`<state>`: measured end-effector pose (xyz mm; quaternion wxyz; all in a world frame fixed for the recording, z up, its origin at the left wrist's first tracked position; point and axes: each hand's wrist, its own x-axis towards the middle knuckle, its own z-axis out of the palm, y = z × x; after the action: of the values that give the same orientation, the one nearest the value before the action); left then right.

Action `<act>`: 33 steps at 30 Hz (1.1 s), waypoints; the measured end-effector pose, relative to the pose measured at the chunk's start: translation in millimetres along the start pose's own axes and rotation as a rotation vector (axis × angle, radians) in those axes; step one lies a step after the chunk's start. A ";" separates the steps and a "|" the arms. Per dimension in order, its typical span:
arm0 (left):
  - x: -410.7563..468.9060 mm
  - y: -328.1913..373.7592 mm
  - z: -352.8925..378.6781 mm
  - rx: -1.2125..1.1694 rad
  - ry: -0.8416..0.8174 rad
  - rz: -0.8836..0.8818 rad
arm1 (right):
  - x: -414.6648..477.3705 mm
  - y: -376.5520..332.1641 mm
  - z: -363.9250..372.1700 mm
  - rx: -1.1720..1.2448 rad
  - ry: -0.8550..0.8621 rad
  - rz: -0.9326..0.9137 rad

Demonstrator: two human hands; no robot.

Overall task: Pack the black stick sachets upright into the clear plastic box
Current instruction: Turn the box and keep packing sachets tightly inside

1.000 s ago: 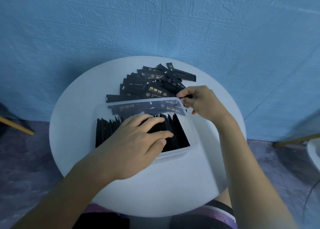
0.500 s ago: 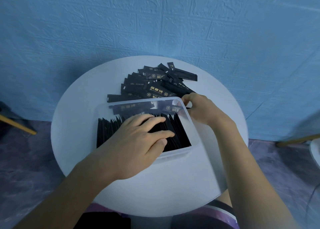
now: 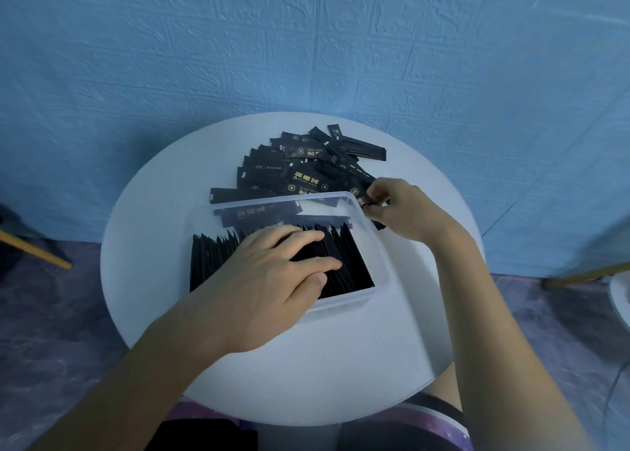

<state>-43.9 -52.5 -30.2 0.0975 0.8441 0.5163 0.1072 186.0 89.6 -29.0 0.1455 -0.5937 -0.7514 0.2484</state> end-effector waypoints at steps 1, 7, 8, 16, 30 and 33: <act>0.1 -0.7 0.7 0.004 -0.004 -0.002 | -3.1 -1.0 -4.1 0.042 0.032 0.004; -0.8 -1.4 2.2 0.019 0.015 0.009 | -44.3 -32.2 -35.1 0.272 0.104 -0.107; -0.9 -1.6 2.3 0.021 0.014 0.008 | -52.3 -39.4 -38.4 0.282 0.085 -0.119; 0.2 -2.4 3.3 0.007 0.013 0.006 | -80.4 -72.4 -13.5 -0.184 -0.005 0.002; 0.5 -3.2 4.6 0.027 0.012 0.005 | -87.5 -82.7 1.9 -0.317 -0.060 0.067; -0.7 -4.5 4.7 0.041 0.001 0.011 | -87.3 -82.8 1.8 -0.309 -0.069 0.068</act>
<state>-46.7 -51.3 -35.9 0.0794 0.8487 0.5138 0.0974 139.2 -9.1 21.3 0.0179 -0.6251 -0.7648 0.1548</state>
